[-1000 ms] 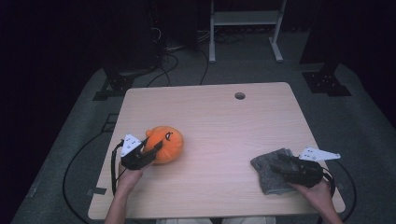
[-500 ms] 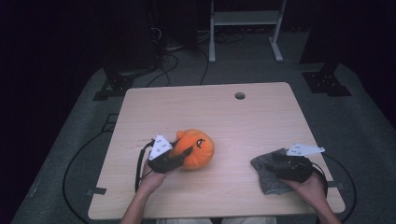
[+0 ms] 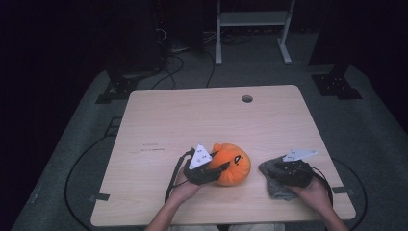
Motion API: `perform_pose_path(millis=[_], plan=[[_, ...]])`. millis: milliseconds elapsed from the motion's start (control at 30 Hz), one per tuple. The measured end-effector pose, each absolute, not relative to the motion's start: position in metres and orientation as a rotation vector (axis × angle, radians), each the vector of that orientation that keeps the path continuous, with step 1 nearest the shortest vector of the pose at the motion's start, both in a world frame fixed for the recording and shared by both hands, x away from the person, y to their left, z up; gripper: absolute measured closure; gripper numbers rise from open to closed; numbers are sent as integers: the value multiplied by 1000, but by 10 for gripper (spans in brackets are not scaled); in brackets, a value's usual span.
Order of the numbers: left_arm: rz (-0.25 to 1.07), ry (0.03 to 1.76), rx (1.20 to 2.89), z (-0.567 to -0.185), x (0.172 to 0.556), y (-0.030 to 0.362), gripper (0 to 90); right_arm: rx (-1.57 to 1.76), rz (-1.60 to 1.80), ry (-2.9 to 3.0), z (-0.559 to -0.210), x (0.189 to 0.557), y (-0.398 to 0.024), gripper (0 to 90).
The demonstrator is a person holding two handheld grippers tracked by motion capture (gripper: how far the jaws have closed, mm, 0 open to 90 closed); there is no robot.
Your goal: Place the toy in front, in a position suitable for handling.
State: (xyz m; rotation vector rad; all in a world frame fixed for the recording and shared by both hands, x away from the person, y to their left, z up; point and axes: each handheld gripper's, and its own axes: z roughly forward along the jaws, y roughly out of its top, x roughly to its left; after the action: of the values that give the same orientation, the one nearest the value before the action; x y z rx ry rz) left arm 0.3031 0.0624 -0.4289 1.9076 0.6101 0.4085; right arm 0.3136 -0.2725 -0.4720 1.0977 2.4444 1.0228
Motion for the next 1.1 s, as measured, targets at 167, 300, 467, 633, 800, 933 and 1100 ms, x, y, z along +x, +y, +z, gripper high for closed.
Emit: perform_pose_path(millis=[167,300,467,633,800,933,1100], plan=[[396,615,1932,-438,300,54,438,1101,1010,2429,-473,310,-270,679],[396,633,1956,-435,299,55,277,1110,1003,2436,-472,308,-268,758],[381,625,1975,-427,298,69,169,1116,988,2440,-471,308,-269,812],[361,609,1946,-423,300,82,211,1148,993,2435,-469,308,-274,819],[394,585,1989,-431,301,85,409,1194,1064,2406,-464,307,-282,822],[404,633,1976,-438,304,83,428,1098,1290,2340,-438,293,-273,821],[413,665,1963,-440,305,80,436,924,1444,2354,-420,280,-237,821]])
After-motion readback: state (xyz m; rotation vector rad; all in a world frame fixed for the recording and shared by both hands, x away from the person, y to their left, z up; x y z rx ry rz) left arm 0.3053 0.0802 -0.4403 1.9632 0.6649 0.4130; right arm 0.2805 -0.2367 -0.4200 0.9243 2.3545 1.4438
